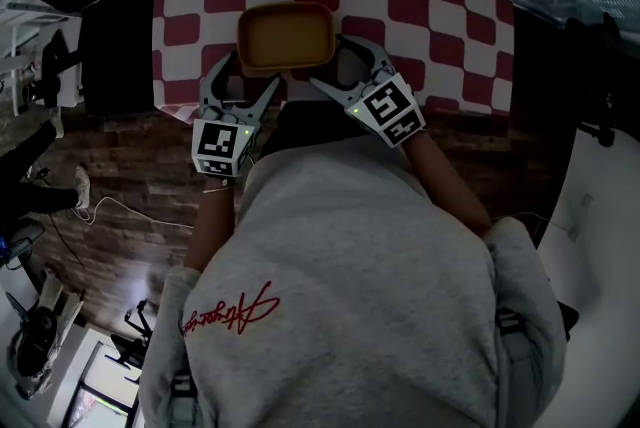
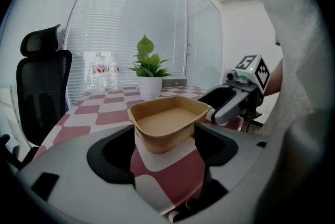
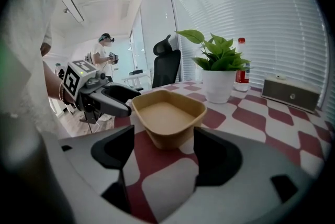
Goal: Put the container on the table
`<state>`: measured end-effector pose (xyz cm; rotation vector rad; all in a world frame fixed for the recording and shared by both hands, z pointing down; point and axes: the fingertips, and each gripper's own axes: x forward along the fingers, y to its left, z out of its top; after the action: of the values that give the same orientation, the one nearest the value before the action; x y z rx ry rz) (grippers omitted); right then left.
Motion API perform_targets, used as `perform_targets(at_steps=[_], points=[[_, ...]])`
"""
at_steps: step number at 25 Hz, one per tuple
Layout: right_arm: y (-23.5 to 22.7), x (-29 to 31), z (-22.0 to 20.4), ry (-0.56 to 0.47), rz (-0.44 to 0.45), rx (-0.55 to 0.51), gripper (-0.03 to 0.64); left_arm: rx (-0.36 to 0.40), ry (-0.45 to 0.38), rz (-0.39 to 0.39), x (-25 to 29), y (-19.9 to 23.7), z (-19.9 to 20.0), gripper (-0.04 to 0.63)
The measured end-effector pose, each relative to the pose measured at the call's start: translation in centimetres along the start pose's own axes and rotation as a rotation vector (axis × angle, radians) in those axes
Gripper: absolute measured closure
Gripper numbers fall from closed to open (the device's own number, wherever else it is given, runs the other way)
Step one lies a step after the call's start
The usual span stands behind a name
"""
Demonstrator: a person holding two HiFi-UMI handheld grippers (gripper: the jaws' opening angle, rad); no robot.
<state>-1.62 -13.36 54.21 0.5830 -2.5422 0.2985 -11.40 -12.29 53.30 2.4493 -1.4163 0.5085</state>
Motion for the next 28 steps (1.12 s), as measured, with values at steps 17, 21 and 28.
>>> perform_targets(at_steps=[17, 21, 28], points=[[-0.2, -2.2, 1.6, -0.157, 0.01, 0.0, 0.276, -0.005, -0.059, 0.095, -1.1, -0.6, 0.9, 0.253], [0.0, -2.7, 2.2, -0.175, 0.019, -0.022, 0.276, -0.003, -0.095, 0.102, -1.2, -1.0, 1.9, 0.253], [0.1, -3.2, 3.4, -0.211, 0.036, -0.049, 0.277, 0.012, -0.134, 0.139, -1.5, -1.2, 3.6, 0.253]])
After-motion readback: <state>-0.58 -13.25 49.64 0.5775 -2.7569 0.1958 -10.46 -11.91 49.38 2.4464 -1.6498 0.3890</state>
